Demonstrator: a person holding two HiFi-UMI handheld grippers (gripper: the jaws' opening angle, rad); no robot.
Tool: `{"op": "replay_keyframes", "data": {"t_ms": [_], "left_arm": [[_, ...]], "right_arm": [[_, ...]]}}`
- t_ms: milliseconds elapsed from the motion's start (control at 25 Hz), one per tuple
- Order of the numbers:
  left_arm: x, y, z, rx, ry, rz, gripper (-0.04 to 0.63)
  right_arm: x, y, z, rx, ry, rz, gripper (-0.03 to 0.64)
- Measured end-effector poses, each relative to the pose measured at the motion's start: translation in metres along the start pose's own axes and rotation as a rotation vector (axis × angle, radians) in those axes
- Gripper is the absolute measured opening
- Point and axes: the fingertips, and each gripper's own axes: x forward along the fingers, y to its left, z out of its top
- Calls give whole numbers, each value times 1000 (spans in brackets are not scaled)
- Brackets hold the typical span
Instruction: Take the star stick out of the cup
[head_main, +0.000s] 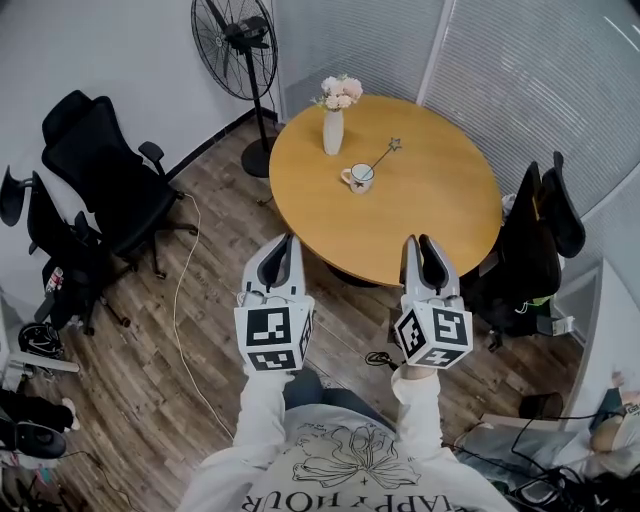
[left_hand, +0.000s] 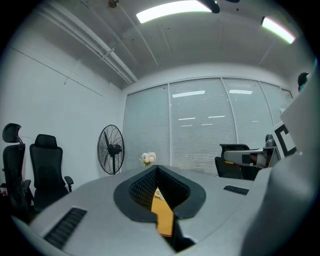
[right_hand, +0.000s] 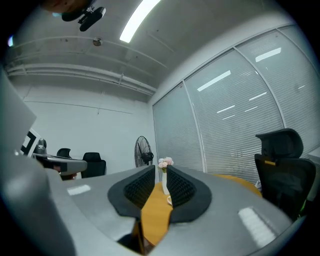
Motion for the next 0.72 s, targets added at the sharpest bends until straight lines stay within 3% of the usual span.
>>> {"op": "replay_keyframes", "data": {"t_ms": [400,720], "left_arm": [[56,12,-6,-12,14,10,6],[131,31,-5,-17,11,-5,6]], "right_arm": [[53,-18,-11,8,16,3,74],[122,-40,-19,5,18,-26,74]]}}
